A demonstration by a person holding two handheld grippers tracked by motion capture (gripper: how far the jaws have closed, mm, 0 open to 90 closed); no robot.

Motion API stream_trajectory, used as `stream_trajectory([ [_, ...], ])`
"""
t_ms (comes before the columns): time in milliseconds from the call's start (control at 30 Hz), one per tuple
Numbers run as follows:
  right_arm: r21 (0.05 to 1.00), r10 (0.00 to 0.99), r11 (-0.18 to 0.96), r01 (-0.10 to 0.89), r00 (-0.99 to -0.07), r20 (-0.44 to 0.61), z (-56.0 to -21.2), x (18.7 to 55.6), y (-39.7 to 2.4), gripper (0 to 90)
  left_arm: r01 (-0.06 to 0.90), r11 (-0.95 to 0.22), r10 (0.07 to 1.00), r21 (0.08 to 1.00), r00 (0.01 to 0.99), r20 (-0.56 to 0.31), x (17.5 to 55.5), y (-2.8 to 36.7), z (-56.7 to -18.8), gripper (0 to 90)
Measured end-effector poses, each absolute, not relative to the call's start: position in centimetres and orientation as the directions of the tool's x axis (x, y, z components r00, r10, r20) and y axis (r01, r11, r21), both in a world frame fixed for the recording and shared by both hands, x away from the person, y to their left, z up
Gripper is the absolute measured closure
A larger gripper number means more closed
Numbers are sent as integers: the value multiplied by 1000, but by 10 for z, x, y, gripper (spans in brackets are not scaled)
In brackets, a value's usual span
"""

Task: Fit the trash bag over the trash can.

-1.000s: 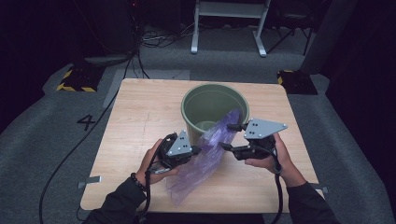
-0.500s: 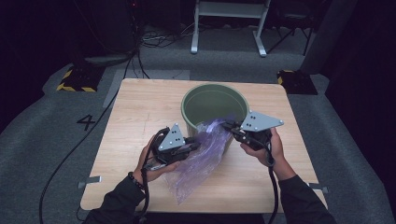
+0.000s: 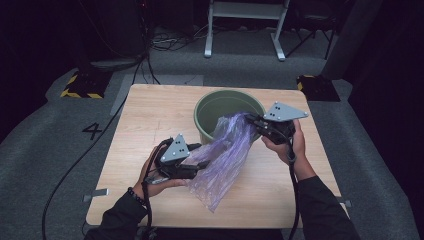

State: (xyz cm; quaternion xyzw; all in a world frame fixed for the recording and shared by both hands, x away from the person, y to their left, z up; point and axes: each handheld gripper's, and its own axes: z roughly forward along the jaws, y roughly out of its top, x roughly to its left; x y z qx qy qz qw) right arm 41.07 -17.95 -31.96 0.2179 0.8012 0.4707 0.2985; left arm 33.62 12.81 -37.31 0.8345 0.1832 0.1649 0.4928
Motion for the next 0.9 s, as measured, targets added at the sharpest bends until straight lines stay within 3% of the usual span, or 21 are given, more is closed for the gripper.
stream_trajectory([
  [167, 877, 635, 473, 83, -722, -275, -322, 417, -176, 845, 141, -484, 433, 864, 896, 96, 334, 125, -385, 549],
  [267, 879, 647, 467, 101, -716, -262, -324, 421, -175, 774, 141, -484, 431, 863, 897, 95, 336, 121, -391, 652],
  [400, 885, 649, 449, 124, -726, -228, -324, 421, -174, 563, 128, -486, 447, 865, 887, 120, 338, 116, -392, 787],
  [533, 876, 639, 473, 95, -722, -267, -320, 407, -170, 422, 121, -477, 463, 871, 877, 132, 340, 116, -392, 848],
  [667, 886, 625, 458, 66, -733, -268, -314, 393, -172, 358, 123, -463, 479, 878, 868, 131, 341, 115, -391, 877],
  [900, 902, 590, 431, 6, -758, -277, -306, 359, -182, 336, 130, -455, 494, 881, 860, 128, 341, 117, -389, 884],
])
